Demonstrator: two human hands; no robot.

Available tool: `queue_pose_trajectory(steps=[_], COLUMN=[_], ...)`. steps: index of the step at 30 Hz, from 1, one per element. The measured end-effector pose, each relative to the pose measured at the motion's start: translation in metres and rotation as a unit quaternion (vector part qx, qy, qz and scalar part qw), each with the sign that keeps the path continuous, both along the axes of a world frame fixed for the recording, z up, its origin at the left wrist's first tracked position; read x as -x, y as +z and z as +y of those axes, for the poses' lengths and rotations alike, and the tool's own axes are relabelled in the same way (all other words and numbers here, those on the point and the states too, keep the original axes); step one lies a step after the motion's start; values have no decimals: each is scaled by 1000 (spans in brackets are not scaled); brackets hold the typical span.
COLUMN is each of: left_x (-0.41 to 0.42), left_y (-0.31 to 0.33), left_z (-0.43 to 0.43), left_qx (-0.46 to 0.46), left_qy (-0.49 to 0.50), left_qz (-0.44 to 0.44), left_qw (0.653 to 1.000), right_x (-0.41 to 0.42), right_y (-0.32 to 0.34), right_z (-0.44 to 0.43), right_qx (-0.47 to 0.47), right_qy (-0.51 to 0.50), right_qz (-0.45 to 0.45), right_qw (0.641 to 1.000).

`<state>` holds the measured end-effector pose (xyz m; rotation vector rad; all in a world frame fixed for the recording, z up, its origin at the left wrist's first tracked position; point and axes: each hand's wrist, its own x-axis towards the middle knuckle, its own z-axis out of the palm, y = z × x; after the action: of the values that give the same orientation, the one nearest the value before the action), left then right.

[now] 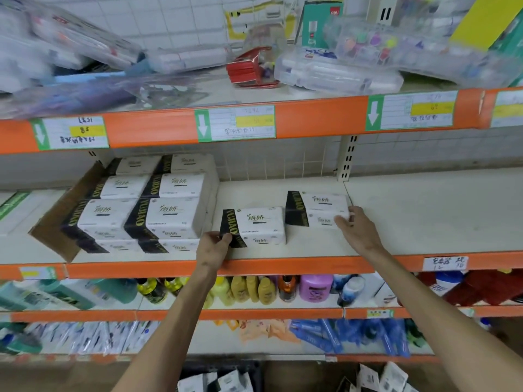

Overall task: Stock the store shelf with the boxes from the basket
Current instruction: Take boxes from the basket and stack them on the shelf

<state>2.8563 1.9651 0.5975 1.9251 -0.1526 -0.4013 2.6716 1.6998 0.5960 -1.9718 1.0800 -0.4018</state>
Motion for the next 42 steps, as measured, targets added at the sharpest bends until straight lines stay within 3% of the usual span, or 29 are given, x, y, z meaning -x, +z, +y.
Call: queue_pose_trajectory(steps=[4, 6, 10, 14, 22, 27, 31, 37, 42], left_x=[7, 11, 16, 14, 15, 20, 27, 25, 12], left_y=[-3, -7, -12, -16, -14, -9, -9, -10, -10], left_z=[2, 2, 0, 1, 11, 13, 8, -5, -8], left_qx=[22, 37, 51, 52, 43, 71, 118, 130, 122], left_qy=[7, 12, -4, -22, -56, -37, -42, -48, -36], left_qz=[-24, -36, -52, -36, -7, -7, -26, -74, -36], left_qw=[999, 999, 997, 998, 997, 997, 992, 988, 991], right_x=[5, 5, -6, -16, 9, 10, 21, 3, -6], right_y=[-10, -10, -3, 5, 2, -1, -15, -19, -18], right_z=[6, 8, -1, -11, -11, 2, 9, 9, 1], right_qx=[-1, 59, 180, 188, 129, 119, 81, 134, 148], right_qy=[4, 14, 110, 165, 208, 185, 85, 124, 139], right_qz=[-4, -23, 71, 89, 38, -5, -62, -44, -29], right_qw=[1000, 998, 975, 964, 969, 976, 991, 982, 979])
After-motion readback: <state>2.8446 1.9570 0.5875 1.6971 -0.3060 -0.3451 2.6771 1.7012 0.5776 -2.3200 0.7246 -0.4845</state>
